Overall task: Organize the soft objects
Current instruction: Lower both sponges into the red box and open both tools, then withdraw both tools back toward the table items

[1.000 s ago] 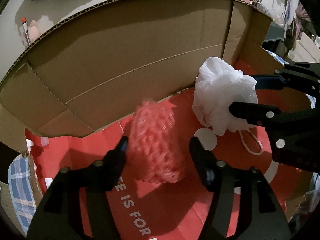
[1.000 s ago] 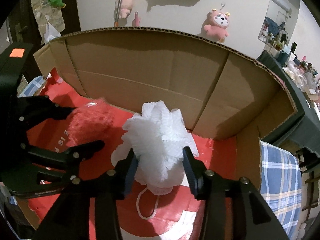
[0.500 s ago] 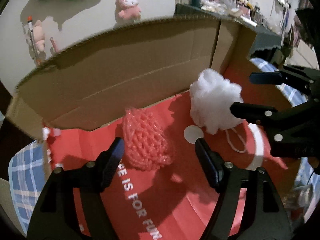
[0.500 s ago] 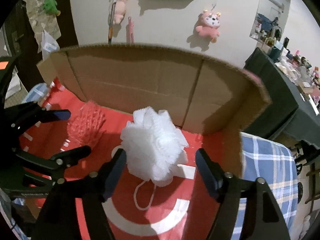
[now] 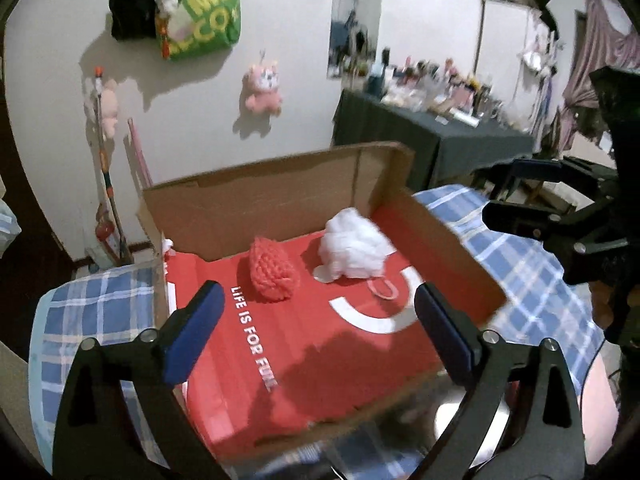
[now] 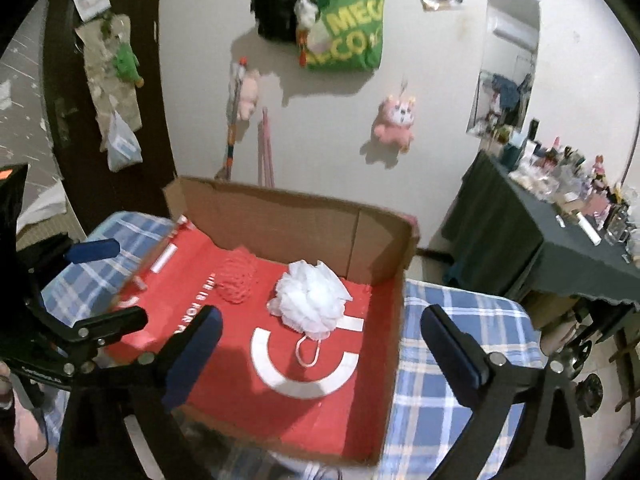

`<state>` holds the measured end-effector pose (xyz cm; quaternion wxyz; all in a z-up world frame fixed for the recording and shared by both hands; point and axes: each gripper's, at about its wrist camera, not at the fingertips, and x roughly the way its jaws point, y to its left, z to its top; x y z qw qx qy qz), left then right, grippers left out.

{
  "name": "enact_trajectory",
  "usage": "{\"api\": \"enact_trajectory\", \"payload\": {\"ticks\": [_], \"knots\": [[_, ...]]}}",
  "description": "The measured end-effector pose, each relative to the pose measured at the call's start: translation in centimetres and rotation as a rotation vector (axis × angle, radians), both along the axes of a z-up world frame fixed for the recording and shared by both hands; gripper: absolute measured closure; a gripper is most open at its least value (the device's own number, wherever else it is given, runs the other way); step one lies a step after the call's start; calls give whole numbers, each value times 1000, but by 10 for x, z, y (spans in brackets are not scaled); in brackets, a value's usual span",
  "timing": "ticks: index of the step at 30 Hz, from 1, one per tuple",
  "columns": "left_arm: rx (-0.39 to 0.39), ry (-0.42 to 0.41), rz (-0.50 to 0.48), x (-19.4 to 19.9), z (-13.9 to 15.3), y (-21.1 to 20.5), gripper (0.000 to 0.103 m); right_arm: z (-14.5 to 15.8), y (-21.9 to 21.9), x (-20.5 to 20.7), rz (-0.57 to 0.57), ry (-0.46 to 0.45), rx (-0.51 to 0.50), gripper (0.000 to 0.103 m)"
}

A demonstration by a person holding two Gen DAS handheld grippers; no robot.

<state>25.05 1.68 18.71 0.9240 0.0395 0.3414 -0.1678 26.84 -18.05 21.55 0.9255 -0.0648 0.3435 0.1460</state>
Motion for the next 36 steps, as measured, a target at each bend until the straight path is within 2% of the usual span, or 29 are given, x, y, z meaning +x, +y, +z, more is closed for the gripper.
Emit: {"api": "enact_trajectory", "payload": {"ticks": [8,15,21,25,33,36], "knots": [[-58,-152,-2,-96,26,-1,0,27,-19,-97,-27,-167,-6,0],[-70,-282,21,-172,23,-6,0,20,-31,-176,-55,-269,35,0],[-80,-367,82,-227,6,-9,0,-9,-31,-237,-103,-343,35,0],[-73,-379,106,-250,-15,-12,0,-39,-29,-268,-145,-369,42,0],[-64,-355,142,-271,-70,-22,0,-99,-23,-282,-239,-362,57,0],[-53,-330,155,-269,-89,-25,0,-125,-19,-275,-248,-320,34,0]]}}
